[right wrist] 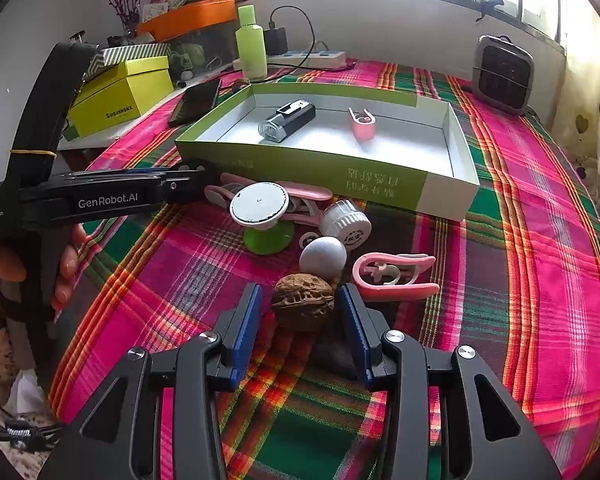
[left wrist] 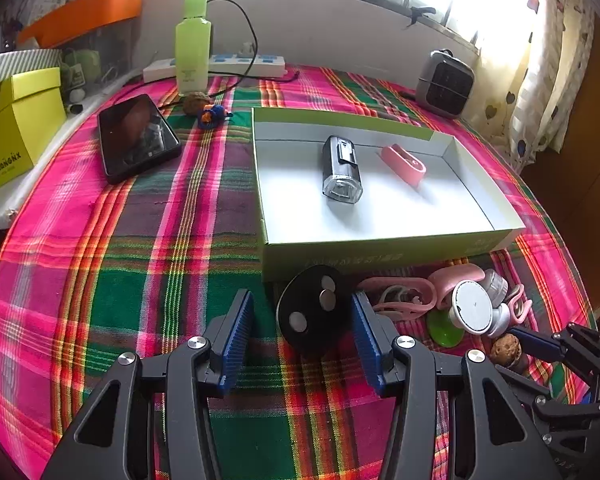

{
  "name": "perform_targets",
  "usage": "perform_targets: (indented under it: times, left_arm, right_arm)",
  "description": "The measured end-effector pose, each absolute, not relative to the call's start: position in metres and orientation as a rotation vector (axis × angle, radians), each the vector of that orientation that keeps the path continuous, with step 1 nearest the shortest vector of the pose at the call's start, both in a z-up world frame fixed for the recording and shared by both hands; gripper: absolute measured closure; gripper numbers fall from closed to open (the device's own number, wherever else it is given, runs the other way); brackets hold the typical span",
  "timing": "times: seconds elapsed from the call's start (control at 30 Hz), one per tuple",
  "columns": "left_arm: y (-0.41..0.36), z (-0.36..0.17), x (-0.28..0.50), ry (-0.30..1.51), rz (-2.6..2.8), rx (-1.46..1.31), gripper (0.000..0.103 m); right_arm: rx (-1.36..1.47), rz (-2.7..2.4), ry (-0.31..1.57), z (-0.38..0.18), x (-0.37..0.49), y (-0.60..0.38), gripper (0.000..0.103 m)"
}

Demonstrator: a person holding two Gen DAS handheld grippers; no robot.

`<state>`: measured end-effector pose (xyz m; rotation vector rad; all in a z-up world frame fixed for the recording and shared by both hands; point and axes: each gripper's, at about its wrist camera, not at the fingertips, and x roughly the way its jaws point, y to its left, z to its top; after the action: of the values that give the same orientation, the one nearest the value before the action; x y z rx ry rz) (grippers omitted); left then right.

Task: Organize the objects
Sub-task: 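Close the left gripper on the black dotted disc while the right gripper approaches the walnut, then close the right gripper around the brown walnut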

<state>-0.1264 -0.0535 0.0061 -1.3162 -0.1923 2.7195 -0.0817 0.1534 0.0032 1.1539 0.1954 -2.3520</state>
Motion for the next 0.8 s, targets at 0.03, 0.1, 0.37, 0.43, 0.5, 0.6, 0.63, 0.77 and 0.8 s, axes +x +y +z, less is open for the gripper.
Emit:
perform_targets:
  times: [0.03, 0.1, 0.37, 0.43, 0.5, 0.6, 0.63, 0.77, 0.8]
  left_arm:
    - [-0.0535, 0.0062, -0.1271, -0.195, 2.721, -1.317, 0.055]
    - [-0.0527, 0.0061, -0.1281, -0.196, 2.724, -1.318, 0.055]
    - [-0.0548, 0.0065, -0.1284, -0.225, 2.73, -1.311, 0.062]
    - [-0.0542, 0.006, -0.128, -0.219, 2.733, -1.311, 0.066]
    - [-0.0543, 0.0059, -0.1279, -0.225, 2.732, -1.311, 0.067]
    - [-0.0539, 0.0058, -0.1277, -0.226, 2.731, -1.31, 0.072]
    - [-0.0536, 0.0057, -0.1278, -0.227, 2.73, -1.31, 0.073]
    - [-0.0522, 0.0066, -0.1262, -0.224, 2.732, -1.305, 0.075]
    - [-0.0521, 0.0069, -0.1259, -0.224, 2.733, -1.303, 0.075]
  right_arm:
    - [1.153, -2.351, 0.19, 0.0032, -0.082, 0.1538, 0.061]
    - [1.154, -2.351, 0.183, 0.0035, -0.0824, 0.1542, 0.061]
    - [1.153, -2.353, 0.165, 0.0037, -0.0828, 0.1558, 0.061]
    - [1.154, -2.354, 0.162, 0.0036, -0.0832, 0.1557, 0.061]
    - [1.153, -2.354, 0.162, 0.0036, -0.083, 0.1557, 0.061]
    - [1.153, -2.355, 0.162, 0.0033, -0.0831, 0.1558, 0.061]
    - [1.153, -2.355, 0.162, 0.0033, -0.0831, 0.1558, 0.061]
    - [1.153, -2.355, 0.161, 0.0033, -0.0831, 0.1558, 0.063]
    - [1.153, -2.355, 0.161, 0.0033, -0.083, 0.1558, 0.064]
